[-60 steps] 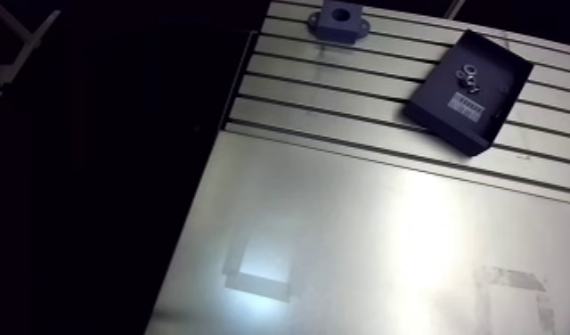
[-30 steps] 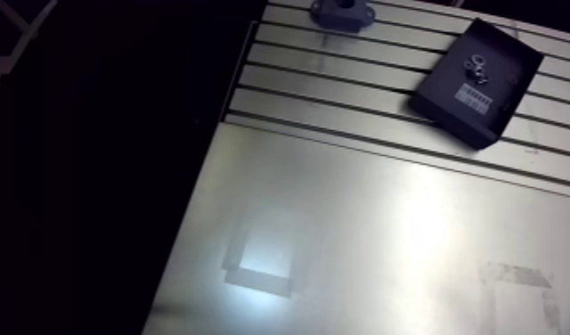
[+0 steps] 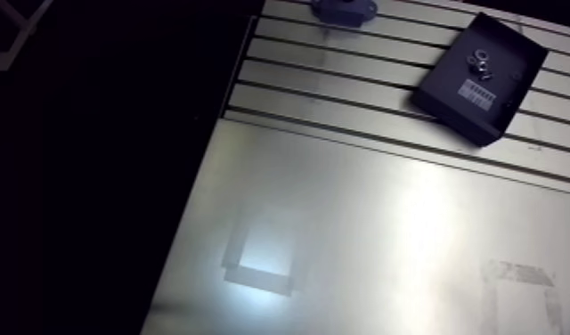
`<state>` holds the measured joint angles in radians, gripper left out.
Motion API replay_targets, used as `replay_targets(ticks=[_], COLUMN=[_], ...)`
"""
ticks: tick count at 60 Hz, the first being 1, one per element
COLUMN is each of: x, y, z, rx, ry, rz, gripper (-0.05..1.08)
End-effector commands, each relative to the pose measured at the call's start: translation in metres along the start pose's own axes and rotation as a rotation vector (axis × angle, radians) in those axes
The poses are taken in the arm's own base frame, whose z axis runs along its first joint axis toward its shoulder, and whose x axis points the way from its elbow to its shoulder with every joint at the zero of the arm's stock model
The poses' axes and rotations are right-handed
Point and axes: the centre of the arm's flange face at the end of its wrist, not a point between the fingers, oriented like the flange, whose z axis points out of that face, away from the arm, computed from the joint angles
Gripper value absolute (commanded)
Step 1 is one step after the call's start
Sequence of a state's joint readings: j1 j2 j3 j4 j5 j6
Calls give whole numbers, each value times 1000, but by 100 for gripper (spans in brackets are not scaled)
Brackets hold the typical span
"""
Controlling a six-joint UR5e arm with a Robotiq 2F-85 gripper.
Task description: Pick up the bearing and press it into the housing until flush.
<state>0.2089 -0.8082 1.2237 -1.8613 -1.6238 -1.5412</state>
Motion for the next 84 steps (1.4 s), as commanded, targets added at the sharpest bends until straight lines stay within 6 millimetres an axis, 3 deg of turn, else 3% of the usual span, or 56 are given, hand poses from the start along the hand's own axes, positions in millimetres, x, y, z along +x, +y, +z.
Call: replay_targets(ticks=[1, 84], x=[-1, -2], y=[-1, 1], z=[2, 8], rx=[0, -2], ry=[-5, -17], rz=[-3, -5], gripper=[67, 67])
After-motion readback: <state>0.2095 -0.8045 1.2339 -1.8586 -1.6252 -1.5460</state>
